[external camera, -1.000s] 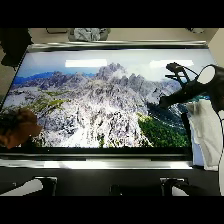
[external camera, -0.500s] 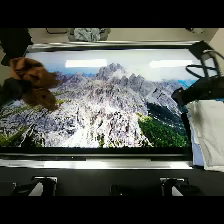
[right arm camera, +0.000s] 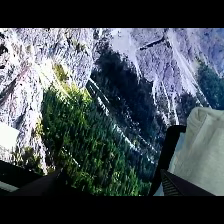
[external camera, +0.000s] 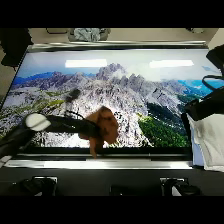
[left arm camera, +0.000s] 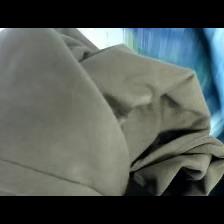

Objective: Fold the shirts.

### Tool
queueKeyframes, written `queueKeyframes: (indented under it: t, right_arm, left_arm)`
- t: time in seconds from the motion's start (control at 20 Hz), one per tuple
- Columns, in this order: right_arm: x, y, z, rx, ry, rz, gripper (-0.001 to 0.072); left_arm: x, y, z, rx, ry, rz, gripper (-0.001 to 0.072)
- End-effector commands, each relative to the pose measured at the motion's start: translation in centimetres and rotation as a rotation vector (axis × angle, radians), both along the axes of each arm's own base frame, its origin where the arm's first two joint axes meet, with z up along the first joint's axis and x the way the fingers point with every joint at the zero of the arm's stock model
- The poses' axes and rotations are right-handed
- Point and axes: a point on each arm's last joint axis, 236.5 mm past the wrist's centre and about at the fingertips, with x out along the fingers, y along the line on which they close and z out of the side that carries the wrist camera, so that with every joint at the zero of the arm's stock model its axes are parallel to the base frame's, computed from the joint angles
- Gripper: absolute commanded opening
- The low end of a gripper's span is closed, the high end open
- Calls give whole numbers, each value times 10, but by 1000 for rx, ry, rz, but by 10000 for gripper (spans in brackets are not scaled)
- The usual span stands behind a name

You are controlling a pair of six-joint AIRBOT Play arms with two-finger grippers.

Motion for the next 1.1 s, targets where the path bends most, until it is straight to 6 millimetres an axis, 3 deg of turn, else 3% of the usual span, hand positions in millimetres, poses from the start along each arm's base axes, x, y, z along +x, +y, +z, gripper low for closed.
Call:
queueKeyframes:
  t: [0.0,0.05,0.15,0.3,0.35,0.45,0.5,0.55,0.65,0.75,0.8,0.85,0.95,1.05]
  right_arm:
    - [-2,-8,-12,-4,61,-51,673]
    - [2,-8,-17,-2,79,-54,674]
    - [12,-8,-33,-1,131,-55,674]
    - [28,-5,-63,13,229,-46,674]
    - [32,2,-74,35,262,-22,673]
    - [36,34,-95,146,338,74,672]
    - [33,56,-107,229,379,131,672]
    - [27,76,-118,307,418,183,672]
    - [5,104,-146,423,506,251,672]
    - [-23,119,-183,436,615,273,647]
    - [-35,129,-200,433,651,285,595]
    - [-45,139,-214,425,676,303,598]
    - [-62,153,-233,397,706,341,637]
    - [-69,162,-239,383,712,368,637]
  left_arm:
    - [-61,-36,-94,183,139,-260,28]
    - [-71,-36,-112,218,214,-269,64]
    - [-77,-28,-119,260,350,-255,720]
    - [-34,6,-71,252,325,-211,720]
    - [-12,28,-50,254,279,-161,720]
    - [24,81,-23,264,198,-10,720]
    - [34,107,-20,271,204,81,719]
    - [33,129,-26,273,241,147,658]
    - [11,153,-59,288,379,197,644]
    - [-28,140,-94,240,521,165,645]
    - [-45,129,-109,220,560,146,645]
    - [-54,122,-123,213,574,157,645]
    - [-59,107,-140,189,567,193,645]
    - [-53,95,-146,162,540,239,645]
